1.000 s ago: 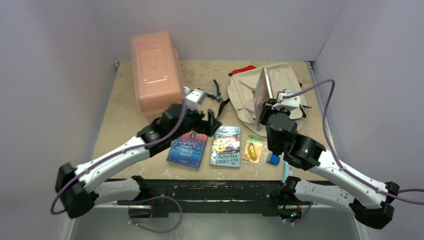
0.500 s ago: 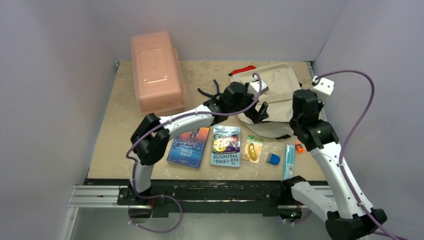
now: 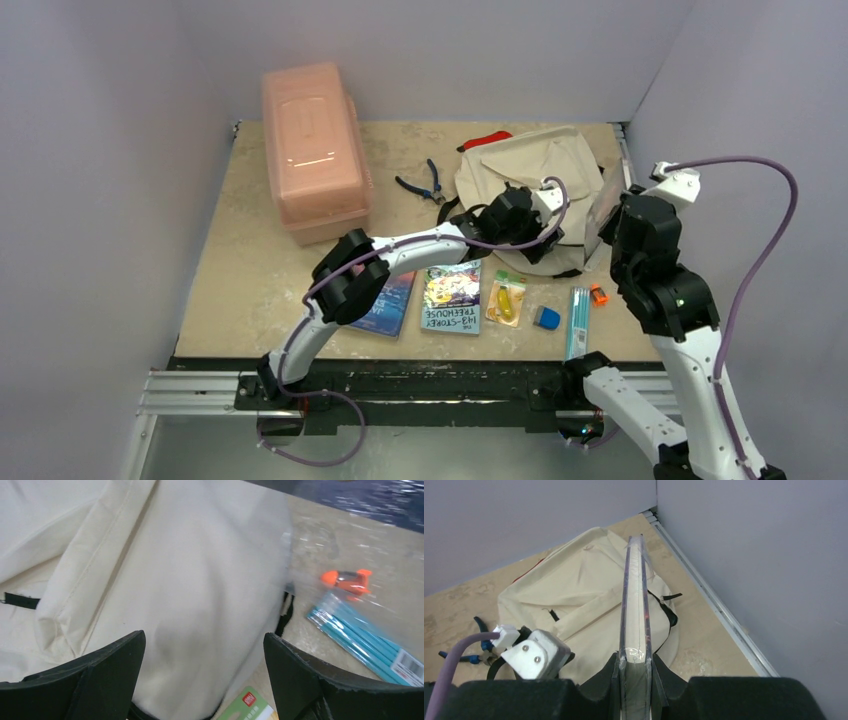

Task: Pack the student bag
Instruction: Place the book in the student bag.

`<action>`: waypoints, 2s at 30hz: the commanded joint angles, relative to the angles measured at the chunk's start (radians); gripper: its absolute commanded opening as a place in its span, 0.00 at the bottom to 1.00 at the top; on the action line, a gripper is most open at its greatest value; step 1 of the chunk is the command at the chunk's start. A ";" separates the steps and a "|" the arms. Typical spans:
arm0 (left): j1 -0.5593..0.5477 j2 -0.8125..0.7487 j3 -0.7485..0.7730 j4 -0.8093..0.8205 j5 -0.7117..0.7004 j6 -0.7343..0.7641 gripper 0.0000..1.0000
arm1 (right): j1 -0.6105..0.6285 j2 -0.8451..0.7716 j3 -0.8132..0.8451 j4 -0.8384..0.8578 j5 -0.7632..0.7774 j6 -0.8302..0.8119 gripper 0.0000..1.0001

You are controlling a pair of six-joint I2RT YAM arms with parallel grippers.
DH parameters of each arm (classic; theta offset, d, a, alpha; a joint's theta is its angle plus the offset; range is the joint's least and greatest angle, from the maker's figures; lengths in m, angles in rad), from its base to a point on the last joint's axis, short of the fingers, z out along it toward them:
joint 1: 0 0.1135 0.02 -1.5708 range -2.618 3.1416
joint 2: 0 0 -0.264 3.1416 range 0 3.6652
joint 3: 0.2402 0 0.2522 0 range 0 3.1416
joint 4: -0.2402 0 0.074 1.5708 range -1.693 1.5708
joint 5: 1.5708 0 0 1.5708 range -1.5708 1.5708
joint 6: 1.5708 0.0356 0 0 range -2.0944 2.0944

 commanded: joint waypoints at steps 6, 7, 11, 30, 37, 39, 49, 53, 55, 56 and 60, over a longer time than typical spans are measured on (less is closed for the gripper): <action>0.015 0.045 0.161 -0.021 -0.197 0.016 0.61 | 0.000 -0.099 0.059 -0.028 0.006 0.013 0.00; 0.016 0.040 0.164 -0.021 -0.191 0.016 0.57 | 0.001 -0.105 0.055 -0.050 0.005 0.021 0.00; 0.017 0.018 0.178 -0.063 -0.133 0.003 0.34 | 0.001 -0.140 0.007 -0.087 -0.073 0.015 0.00; 0.127 -0.100 0.249 -0.017 0.065 -0.455 0.00 | 0.000 -0.281 -0.238 0.056 -0.620 0.276 0.00; 0.180 -0.130 0.168 0.119 0.244 -0.547 0.00 | -0.004 -0.258 -0.377 0.288 -0.542 0.276 0.00; 0.182 -0.127 0.177 0.098 0.257 -0.526 0.00 | -0.016 -0.243 -0.369 0.317 -0.550 0.276 0.00; 0.183 -0.121 0.174 0.091 0.262 -0.484 0.00 | -0.476 -0.121 -0.470 0.468 -1.096 0.801 0.00; 0.183 -0.128 0.178 0.075 0.263 -0.456 0.00 | -0.511 -0.065 -0.590 0.637 -1.204 0.878 0.00; 0.183 -0.131 0.181 0.065 0.259 -0.445 0.00 | -0.536 -0.056 -0.560 0.596 -1.165 0.830 0.00; 0.183 -0.132 0.185 0.058 0.258 -0.439 0.00 | -0.538 -0.049 -0.518 0.540 -1.119 0.786 0.00; 0.183 -0.135 0.188 0.040 0.251 -0.418 0.00 | -0.570 -0.011 -0.420 0.399 -0.953 0.653 0.00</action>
